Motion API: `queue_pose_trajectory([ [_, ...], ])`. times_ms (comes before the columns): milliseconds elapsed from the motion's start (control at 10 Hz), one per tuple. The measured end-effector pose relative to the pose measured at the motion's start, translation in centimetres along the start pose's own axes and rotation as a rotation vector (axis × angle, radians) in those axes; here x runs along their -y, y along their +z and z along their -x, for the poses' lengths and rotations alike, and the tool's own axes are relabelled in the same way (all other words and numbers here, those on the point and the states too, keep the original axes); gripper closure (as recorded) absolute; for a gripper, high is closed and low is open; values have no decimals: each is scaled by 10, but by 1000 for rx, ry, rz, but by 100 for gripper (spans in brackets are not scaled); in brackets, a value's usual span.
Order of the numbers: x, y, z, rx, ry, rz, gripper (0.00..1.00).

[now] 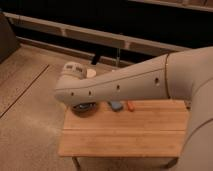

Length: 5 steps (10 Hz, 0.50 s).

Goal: Place the bottle in the ceramic bowl

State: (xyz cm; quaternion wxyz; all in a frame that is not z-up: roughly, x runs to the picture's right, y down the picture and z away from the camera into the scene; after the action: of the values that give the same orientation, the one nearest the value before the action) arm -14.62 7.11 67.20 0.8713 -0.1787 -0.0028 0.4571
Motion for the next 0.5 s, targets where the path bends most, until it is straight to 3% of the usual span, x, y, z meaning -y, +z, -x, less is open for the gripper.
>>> queue_pose_trajectory([
  [300,-3,1,-3,-6,-37,0,35],
  [500,19,7,21,66,-58,0,35],
])
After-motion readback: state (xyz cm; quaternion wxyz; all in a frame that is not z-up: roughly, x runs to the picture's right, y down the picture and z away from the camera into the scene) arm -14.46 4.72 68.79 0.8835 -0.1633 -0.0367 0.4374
